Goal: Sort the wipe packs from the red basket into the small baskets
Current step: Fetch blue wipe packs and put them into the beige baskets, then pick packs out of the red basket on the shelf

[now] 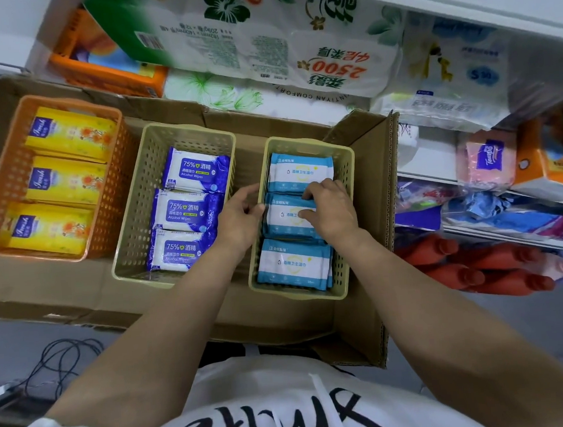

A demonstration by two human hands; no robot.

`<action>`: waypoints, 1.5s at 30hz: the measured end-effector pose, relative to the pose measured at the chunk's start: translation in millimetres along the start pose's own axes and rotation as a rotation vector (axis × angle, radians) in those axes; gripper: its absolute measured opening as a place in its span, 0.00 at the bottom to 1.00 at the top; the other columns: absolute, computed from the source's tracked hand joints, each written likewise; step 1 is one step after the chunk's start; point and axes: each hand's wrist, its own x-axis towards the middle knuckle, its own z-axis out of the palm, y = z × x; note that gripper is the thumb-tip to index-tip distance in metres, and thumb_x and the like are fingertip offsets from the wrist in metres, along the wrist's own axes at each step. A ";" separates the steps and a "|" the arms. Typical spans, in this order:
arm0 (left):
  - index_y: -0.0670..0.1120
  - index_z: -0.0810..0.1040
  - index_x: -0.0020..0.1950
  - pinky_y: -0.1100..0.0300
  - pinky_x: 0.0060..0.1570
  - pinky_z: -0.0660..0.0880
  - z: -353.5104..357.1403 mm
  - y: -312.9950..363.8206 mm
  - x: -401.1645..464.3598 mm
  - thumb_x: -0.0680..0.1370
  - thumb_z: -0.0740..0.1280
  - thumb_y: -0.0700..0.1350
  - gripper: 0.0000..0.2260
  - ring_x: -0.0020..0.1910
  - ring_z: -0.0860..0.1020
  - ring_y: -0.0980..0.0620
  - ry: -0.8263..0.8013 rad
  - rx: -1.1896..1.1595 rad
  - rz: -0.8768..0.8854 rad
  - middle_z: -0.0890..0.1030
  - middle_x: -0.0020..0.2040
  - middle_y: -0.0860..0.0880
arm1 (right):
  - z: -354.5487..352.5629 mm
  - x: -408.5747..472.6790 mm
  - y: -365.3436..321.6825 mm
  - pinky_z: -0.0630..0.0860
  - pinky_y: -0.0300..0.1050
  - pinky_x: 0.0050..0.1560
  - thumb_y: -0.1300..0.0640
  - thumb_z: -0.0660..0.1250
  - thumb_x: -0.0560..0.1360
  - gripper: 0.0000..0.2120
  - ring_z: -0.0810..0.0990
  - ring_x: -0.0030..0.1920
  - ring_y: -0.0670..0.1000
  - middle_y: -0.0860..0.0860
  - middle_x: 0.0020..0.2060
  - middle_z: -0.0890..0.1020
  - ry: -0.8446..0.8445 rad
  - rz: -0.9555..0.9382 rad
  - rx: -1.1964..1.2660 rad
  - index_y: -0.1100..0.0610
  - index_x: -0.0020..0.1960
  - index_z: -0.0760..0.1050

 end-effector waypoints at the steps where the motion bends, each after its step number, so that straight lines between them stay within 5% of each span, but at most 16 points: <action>1: 0.55 0.74 0.70 0.69 0.43 0.70 0.5 0.3 -0.1 0.81 0.65 0.41 0.18 0.54 0.73 0.56 0.001 -0.005 -0.001 0.75 0.48 0.58 | 0.3 0.2 0.0 0.69 0.48 0.62 0.52 0.72 0.75 0.16 0.69 0.62 0.54 0.53 0.59 0.76 -0.001 -0.001 0.000 0.54 0.60 0.75; 6: 0.55 0.73 0.70 0.72 0.37 0.67 0.5 0.3 0.0 0.81 0.65 0.41 0.18 0.52 0.71 0.58 0.003 0.000 0.001 0.73 0.47 0.62 | -0.8 -0.6 -2.8 0.67 0.50 0.64 0.48 0.74 0.72 0.26 0.67 0.65 0.55 0.53 0.62 0.72 0.071 -0.015 -0.121 0.52 0.67 0.71; 11: 0.57 0.74 0.69 0.70 0.41 0.67 2.0 -1.4 1.7 0.81 0.65 0.42 0.18 0.56 0.71 0.57 0.016 0.014 0.010 0.73 0.52 0.56 | -4.9 6.0 4.5 0.52 0.54 0.78 0.45 0.67 0.78 0.36 0.45 0.80 0.54 0.50 0.80 0.50 -0.168 -0.033 -0.155 0.47 0.79 0.53; 17: 0.56 0.74 0.69 0.78 0.28 0.68 2.4 -0.8 0.7 0.81 0.65 0.41 0.18 0.49 0.71 0.62 0.027 0.048 0.021 0.75 0.56 0.55 | -6.3 8.7 4.2 0.53 0.55 0.78 0.45 0.68 0.77 0.36 0.46 0.80 0.54 0.51 0.80 0.50 -0.192 -0.032 -0.150 0.48 0.79 0.53; 22: 0.51 0.71 0.72 0.61 0.56 0.73 -11.1 6.9 -9.5 0.80 0.67 0.45 0.20 0.64 0.75 0.48 0.022 0.141 0.024 0.76 0.66 0.46 | -20.2 13.0 -4.0 0.57 0.52 0.76 0.46 0.68 0.77 0.33 0.54 0.78 0.57 0.55 0.79 0.57 -0.240 0.020 -0.127 0.53 0.77 0.60; 25: 0.48 0.75 0.69 0.57 0.58 0.73 -35.4 15.1 -16.2 0.80 0.67 0.46 0.17 0.64 0.76 0.48 0.020 0.186 0.060 0.79 0.63 0.47 | -41.6 16.2 -18.6 0.67 0.51 0.68 0.47 0.67 0.78 0.27 0.67 0.70 0.58 0.57 0.71 0.69 -0.227 0.033 -0.152 0.57 0.72 0.68; 31: 0.43 0.78 0.64 0.58 0.57 0.74 -145.0 35.7 -37.8 0.78 0.70 0.44 0.15 0.58 0.79 0.46 0.103 0.342 0.270 0.81 0.58 0.44 | -101.5 5.9 -104.0 0.71 0.48 0.61 0.46 0.66 0.79 0.25 0.73 0.67 0.59 0.58 0.68 0.75 -0.179 -0.068 -0.266 0.58 0.72 0.70; 36: 0.44 0.76 0.66 0.51 0.61 0.70 -287.9 23.3 -76.6 0.77 0.70 0.45 0.18 0.63 0.75 0.41 0.335 0.547 0.507 0.79 0.62 0.41 | -126.0 -30.4 -229.4 0.71 0.51 0.63 0.47 0.65 0.79 0.24 0.72 0.67 0.58 0.57 0.68 0.75 0.043 -0.227 -0.263 0.55 0.71 0.70; 40: 0.46 0.76 0.66 0.46 0.57 0.72 -406.0 -4.1 -116.7 0.76 0.70 0.47 0.19 0.60 0.74 0.37 0.549 0.653 0.581 0.78 0.60 0.40 | -103.8 -73.0 -343.3 0.67 0.50 0.65 0.48 0.66 0.79 0.23 0.70 0.69 0.57 0.55 0.68 0.74 0.268 -0.411 -0.144 0.54 0.71 0.71; 45: 0.44 0.76 0.66 0.44 0.58 0.72 -530.1 -52.6 -155.4 0.76 0.70 0.46 0.19 0.59 0.74 0.37 0.686 0.694 0.604 0.78 0.60 0.41 | -43.4 -111.1 -469.6 0.62 0.48 0.72 0.51 0.68 0.78 0.22 0.68 0.72 0.56 0.57 0.70 0.72 0.344 -0.580 -0.022 0.57 0.70 0.73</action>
